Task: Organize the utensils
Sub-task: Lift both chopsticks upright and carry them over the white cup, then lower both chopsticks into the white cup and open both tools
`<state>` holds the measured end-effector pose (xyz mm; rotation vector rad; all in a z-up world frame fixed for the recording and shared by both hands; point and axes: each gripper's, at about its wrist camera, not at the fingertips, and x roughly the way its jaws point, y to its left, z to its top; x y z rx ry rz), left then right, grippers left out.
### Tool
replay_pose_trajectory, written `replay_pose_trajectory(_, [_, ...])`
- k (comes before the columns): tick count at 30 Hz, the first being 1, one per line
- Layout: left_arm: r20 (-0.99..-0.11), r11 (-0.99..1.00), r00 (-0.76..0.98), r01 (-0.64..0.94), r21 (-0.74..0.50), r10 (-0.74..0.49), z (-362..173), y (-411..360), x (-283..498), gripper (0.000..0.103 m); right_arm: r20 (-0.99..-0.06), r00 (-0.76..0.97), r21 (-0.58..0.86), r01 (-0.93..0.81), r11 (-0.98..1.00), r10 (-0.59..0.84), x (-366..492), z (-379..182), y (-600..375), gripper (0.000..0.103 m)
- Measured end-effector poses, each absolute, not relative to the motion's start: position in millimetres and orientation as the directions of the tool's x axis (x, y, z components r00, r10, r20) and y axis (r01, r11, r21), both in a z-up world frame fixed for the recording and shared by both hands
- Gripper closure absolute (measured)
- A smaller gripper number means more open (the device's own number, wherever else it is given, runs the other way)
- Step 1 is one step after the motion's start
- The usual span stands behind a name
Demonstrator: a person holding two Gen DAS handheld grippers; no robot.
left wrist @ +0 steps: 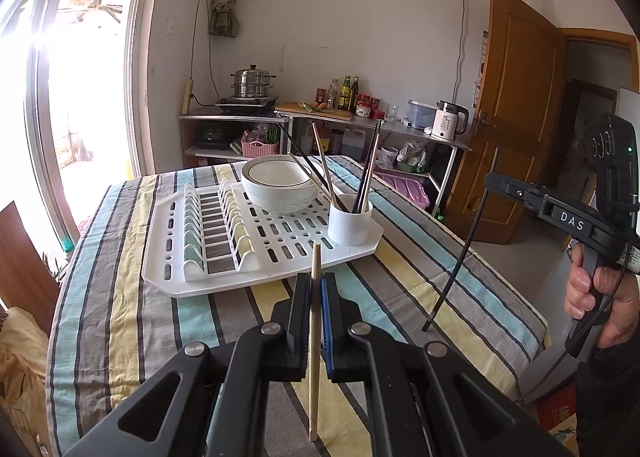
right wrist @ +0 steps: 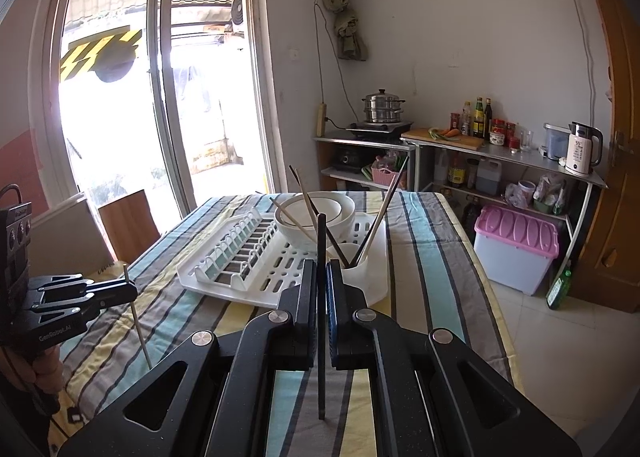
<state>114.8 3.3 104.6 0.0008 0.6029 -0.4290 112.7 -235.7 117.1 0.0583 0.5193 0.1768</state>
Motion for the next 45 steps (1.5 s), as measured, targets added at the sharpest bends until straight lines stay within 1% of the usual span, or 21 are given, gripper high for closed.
replay_pose_trajectory(6, [-0.555, 0.911, 0.736, 0.397, -0.11, -0.388, 110.2, 5.6, 106.2, 0.098, -0.481, 0.857, 0.101, -0.154, 0.983, 0.183, 113.5, 120.8, -236.5, 0.099])
replay_pose_trajectory(13, [-0.529, 0.902, 0.743, 0.415, -0.116, -0.41, 127.8, -3.4, 119.3, 0.098, -0.461, 0.869, 0.094, -0.154, 0.984, 0.18, 121.1, 130.9, -238.9, 0.099])
replay_pose_trajectory(25, [-0.519, 0.877, 0.718, 0.457, -0.151, -0.464, 163.0, -51.0, 214.6, 0.098, -0.403, 0.896, 0.114, -0.153, 0.982, 0.186, 166.2, 155.5, -246.2, 0.099])
replay_pose_trajectory(33, [-0.472, 0.869, 0.736, 0.465, -0.167, -0.485, 190.8, -84.8, 272.5, 0.098, -0.347, 0.921, 0.127, -0.141, 0.982, 0.177, 199.8, 176.8, -257.0, 0.099])
replay_pose_trajectory(39, [-0.439, 0.863, 0.747, 0.473, -0.175, -0.499, 202.9, -105.6, 305.9, 0.098, -0.337, 0.926, 0.149, -0.128, 0.981, 0.172, 223.6, 177.5, -266.4, 0.099])
replay_pose_trajectory(45, [-0.425, 0.859, 0.75, 0.482, -0.176, -0.507, 198.2, -123.2, 332.3, 0.098, -0.337, 0.926, 0.166, -0.119, 0.979, 0.169, 243.3, 172.5, -273.7, 0.099])
